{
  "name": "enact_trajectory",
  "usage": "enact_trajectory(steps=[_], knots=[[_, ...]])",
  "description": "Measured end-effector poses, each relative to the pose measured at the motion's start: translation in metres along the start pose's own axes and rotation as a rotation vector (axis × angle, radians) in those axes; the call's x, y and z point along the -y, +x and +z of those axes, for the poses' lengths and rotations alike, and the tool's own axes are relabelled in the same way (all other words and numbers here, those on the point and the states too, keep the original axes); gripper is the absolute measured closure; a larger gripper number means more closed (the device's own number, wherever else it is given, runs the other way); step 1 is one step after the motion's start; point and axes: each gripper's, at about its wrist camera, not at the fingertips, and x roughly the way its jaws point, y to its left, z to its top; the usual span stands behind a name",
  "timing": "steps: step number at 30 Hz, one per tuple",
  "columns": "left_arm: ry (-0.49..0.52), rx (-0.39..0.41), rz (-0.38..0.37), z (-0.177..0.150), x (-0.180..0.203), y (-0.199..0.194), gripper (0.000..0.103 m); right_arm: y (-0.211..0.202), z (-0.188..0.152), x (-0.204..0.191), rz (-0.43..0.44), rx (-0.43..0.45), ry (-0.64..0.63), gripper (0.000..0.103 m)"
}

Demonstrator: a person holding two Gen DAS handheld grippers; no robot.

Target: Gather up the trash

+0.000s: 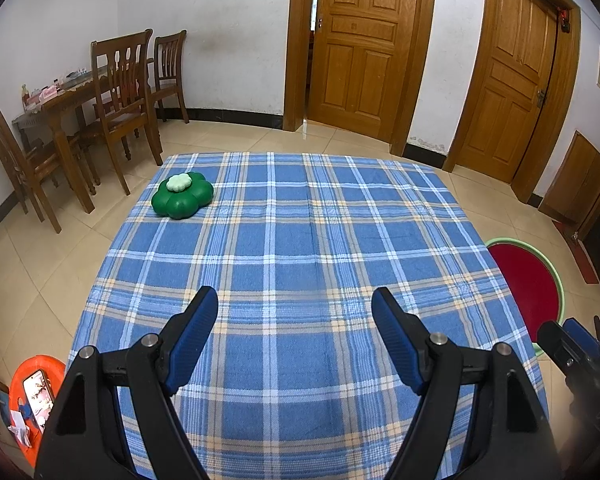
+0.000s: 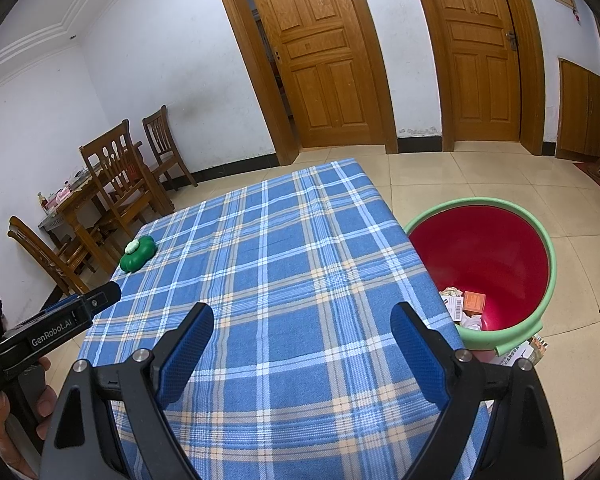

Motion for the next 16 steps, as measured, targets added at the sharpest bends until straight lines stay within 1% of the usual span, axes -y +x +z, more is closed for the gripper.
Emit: enact_trajectory(steps=[16], knots=[[-0.014, -0.017, 0.004, -0.0064, -0.0035, 0.0036, 0.024, 0.0005, -0.002, -0.0021, -0.001, -0.006, 0.0, 0.011]])
